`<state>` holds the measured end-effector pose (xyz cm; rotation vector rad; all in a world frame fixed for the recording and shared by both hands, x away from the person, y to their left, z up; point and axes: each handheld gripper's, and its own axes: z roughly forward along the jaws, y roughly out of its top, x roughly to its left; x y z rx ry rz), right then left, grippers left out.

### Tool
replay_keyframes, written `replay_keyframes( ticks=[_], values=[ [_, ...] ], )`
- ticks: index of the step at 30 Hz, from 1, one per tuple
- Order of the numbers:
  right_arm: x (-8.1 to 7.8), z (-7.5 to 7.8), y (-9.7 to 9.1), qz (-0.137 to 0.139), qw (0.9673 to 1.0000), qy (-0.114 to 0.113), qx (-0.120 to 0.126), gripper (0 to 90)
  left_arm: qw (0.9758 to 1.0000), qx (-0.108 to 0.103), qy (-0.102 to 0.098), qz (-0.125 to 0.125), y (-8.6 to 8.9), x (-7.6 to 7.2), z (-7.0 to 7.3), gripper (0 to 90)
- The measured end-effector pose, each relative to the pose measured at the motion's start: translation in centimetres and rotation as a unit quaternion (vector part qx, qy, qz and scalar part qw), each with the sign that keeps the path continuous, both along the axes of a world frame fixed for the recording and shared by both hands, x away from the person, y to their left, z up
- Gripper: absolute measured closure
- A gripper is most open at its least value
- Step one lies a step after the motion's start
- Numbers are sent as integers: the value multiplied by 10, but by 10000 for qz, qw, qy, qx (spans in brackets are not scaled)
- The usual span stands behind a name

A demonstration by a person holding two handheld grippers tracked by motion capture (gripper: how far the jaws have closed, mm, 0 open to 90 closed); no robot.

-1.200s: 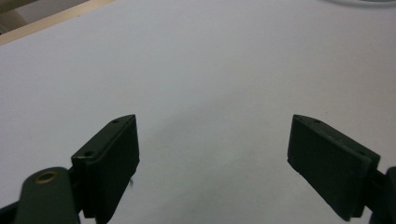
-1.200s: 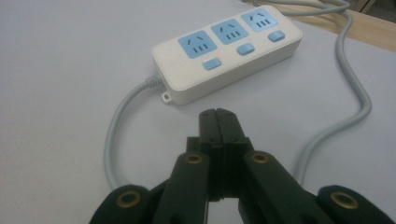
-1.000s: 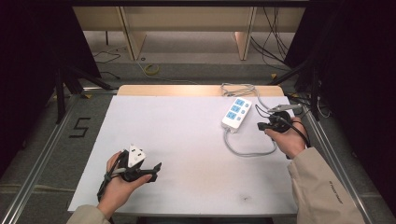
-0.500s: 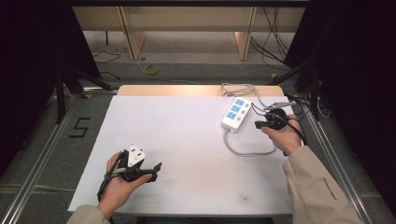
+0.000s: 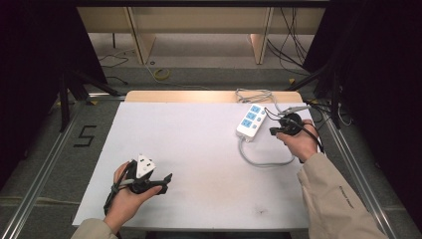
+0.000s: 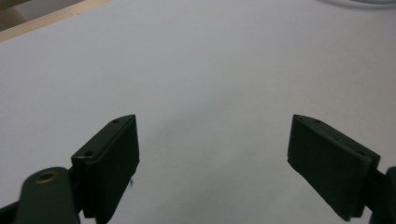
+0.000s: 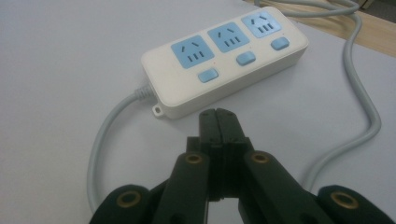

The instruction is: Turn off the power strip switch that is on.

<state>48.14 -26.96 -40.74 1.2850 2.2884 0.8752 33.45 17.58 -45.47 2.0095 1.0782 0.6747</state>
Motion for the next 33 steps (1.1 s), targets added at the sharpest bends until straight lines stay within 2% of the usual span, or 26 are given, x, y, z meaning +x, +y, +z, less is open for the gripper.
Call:
replay_keyframes(
  ticks=[33],
  values=[
    [29,-3,7,-99,9997,198,-126,900,10000,12,-10,-11,0,0,0,165]
  ],
)
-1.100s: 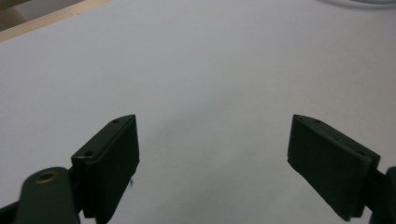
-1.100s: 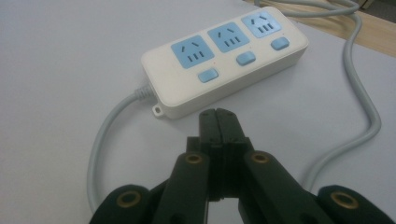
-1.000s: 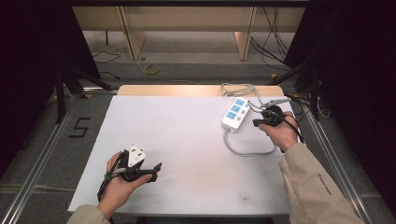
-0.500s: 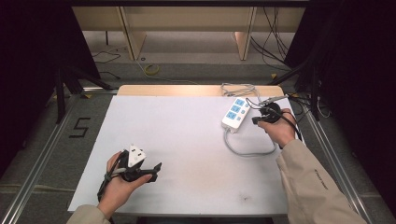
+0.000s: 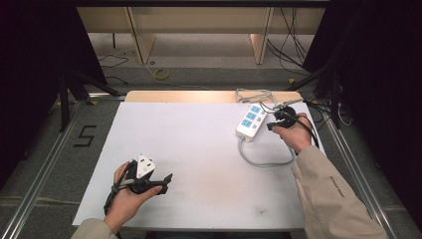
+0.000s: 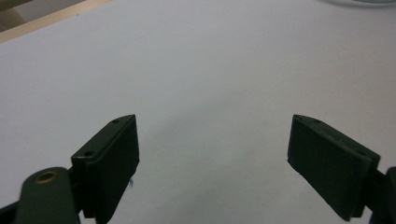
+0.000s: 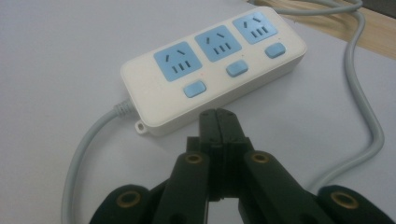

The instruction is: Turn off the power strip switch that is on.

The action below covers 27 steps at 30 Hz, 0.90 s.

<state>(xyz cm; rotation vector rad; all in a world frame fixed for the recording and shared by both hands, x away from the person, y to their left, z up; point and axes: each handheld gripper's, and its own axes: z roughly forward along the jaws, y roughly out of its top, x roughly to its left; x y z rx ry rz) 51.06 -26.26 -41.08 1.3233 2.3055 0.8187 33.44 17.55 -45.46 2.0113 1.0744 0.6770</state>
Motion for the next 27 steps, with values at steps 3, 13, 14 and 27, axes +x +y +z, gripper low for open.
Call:
replay_keyframes(
  ticks=[3,13,14,27],
  values=[
    [2,-2,0,-3,10000,24,-14,900,10000,2,6,-10,0,0,0,165],
    [9,-9,2,-89,9998,134,-90,900,10000,6,4,-17,0,0,0,165],
    [10,-10,2,-103,9998,145,-93,900,10000,5,4,-19,0,0,0,165],
    [18,-13,5,-146,9996,240,-24,900,10000,4,9,-26,0,0,0,165]
  ],
)
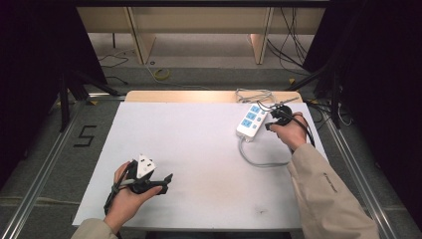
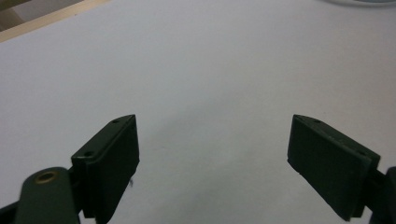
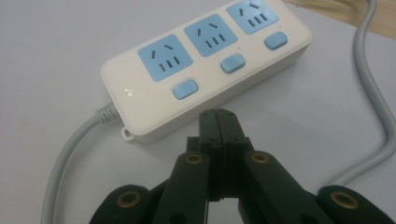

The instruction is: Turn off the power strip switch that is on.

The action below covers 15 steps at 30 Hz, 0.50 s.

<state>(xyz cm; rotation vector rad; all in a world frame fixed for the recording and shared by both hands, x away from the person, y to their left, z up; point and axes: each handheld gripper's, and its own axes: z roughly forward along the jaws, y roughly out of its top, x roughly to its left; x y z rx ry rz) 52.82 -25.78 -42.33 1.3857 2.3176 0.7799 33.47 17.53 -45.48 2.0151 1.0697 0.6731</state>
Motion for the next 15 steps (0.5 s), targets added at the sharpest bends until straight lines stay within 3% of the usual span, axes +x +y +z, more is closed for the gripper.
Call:
replay_keyframes(
  ticks=[15],
  values=[
    [9,-1,9,25,10000,59,-8,900,10000,-13,12,0,0,0,0,165]
  ],
)
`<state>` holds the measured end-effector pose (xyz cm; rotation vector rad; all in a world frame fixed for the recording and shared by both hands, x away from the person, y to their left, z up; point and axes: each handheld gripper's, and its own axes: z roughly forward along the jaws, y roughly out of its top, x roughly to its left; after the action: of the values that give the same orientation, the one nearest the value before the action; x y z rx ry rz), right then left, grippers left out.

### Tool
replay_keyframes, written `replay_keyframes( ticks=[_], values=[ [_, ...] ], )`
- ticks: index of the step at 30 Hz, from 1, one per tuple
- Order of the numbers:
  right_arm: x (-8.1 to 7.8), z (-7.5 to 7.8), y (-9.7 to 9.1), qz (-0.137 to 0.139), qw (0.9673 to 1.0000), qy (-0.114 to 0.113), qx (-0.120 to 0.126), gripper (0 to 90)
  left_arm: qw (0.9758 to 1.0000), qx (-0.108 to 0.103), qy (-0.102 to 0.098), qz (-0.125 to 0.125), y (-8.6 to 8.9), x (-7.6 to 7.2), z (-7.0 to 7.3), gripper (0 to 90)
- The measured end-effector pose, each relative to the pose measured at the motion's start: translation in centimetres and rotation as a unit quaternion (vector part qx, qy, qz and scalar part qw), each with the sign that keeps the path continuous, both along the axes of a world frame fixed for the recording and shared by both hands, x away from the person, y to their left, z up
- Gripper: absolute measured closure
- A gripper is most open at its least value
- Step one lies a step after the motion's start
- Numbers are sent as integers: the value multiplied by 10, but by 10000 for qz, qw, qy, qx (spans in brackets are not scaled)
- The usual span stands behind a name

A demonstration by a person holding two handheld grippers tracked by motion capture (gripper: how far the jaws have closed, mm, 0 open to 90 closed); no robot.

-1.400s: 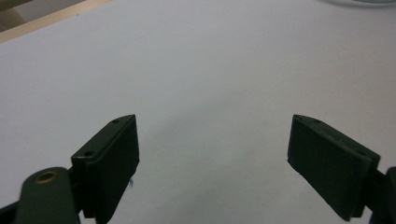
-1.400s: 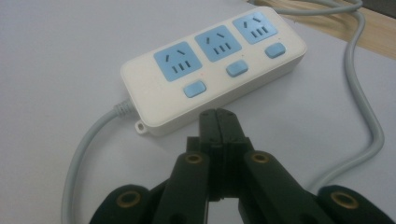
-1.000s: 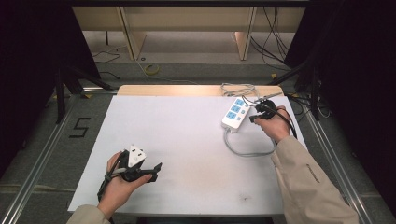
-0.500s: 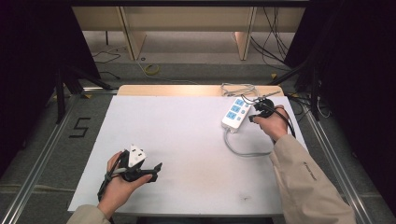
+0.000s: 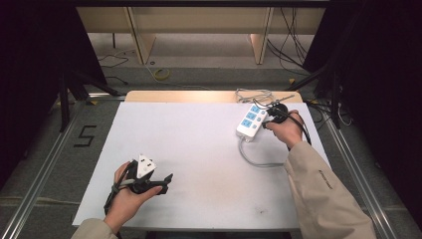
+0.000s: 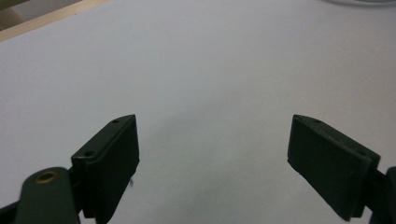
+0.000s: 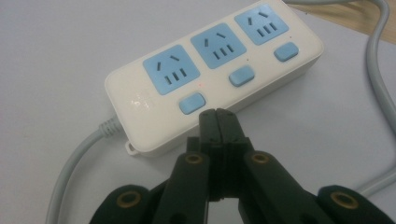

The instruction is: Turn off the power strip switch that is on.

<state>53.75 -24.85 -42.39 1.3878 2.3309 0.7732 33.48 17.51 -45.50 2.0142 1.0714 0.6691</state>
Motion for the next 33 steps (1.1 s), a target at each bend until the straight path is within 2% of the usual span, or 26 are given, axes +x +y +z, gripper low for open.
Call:
replay_keyframes(
  ticks=[33],
  values=[
    [14,-7,6,-67,9998,196,-8,900,10000,33,23,-28,-1,0,0,164]
  ],
)
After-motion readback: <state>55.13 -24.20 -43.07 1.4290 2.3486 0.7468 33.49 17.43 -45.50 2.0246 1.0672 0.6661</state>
